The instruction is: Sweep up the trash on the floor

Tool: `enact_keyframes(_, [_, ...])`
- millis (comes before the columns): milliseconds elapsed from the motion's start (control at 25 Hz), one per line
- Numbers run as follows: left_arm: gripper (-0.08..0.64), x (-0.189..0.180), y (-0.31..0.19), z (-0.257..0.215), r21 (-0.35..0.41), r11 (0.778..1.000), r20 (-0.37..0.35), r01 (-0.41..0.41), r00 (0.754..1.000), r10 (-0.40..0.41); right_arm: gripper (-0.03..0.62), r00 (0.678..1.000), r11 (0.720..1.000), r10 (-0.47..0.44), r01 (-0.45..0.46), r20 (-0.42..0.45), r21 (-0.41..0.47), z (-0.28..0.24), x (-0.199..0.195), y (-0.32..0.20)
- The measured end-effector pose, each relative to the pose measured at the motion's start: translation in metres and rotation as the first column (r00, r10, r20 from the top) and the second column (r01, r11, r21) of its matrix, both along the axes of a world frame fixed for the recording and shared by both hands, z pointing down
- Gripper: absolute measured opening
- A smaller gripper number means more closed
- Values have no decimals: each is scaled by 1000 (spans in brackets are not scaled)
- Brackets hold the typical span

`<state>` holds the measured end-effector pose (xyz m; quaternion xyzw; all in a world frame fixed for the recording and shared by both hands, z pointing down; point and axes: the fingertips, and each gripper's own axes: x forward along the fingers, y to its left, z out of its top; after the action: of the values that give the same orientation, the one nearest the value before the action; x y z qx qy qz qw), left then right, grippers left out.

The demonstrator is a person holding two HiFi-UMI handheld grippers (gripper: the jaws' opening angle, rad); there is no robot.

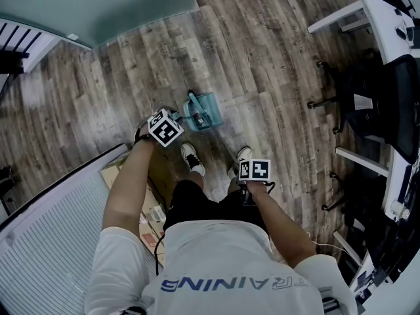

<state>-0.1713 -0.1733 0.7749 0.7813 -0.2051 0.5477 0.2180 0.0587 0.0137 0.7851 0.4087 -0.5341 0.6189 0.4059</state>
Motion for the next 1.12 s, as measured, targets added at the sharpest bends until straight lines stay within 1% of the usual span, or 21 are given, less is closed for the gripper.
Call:
enact_keyframes(120, [91, -1, 1, 1, 4, 1000, -1, -1, 1000, 1, 110, 997, 997, 77, -76, 32, -18, 0, 23, -4])
enact_keyframes(280, [91, -1, 3, 0, 12, 1000, -1, -4, 1000, 4, 109, 984, 985, 169, -167, 57, -39, -5, 50, -6])
enact_keyframes(360, [91, -1, 5, 1, 14, 1000, 2, -5, 1000, 5, 109, 980, 981, 191, -190, 52, -36, -8, 59, -4])
enact_keyframes(520, [91, -2, 6, 1, 5, 1000, 8, -6, 1000, 6, 110, 978, 979, 205, -205, 23, -16, -14, 73, -2])
enact_keyframes(640, [95, -10, 8, 3, -16, 1000, 5, 2, 1000, -2, 109, 974, 974, 228, -227, 21, -11, -17, 78, 0])
enact_keyframes(680, [110, -11, 10, 3, -22, 1000, -5, 14, 1000, -14, 109, 973, 973, 231, -231, 22, -9, -18, 80, 1])
enact_keyframes(760, [256, -12, 12, -2, -16, 999, -27, 42, 999, -43, 109, 972, 972, 235, -235, 23, -6, -20, 84, 3])
enact_keyframes(840, [326, -12, 8, -12, 35, 997, -38, 63, 997, -61, 109, 970, 970, 241, -241, 27, -2, -22, 88, 4])
enact_keyframes(880, [350, -12, 4, -19, 74, 994, -43, 78, 996, -74, 110, 969, 969, 246, -246, 30, 1, -23, 90, 4])
enact_keyframes(960, [381, -13, -6, -37, 146, 981, -71, 127, 990, -118, 110, 966, 966, 257, -258, 36, 6, -26, 94, 2])
enact_keyframes(1040, [387, -13, -14, -61, 204, 961, -119, 186, 979, -164, 109, 962, 962, 271, -272, 38, 11, -28, 98, 0])
enact_keyframes(1120, [387, -14, -21, -92, 264, 931, -175, 253, 961, -212, 109, 959, 959, 283, -284, 33, 23, -30, 102, -4])
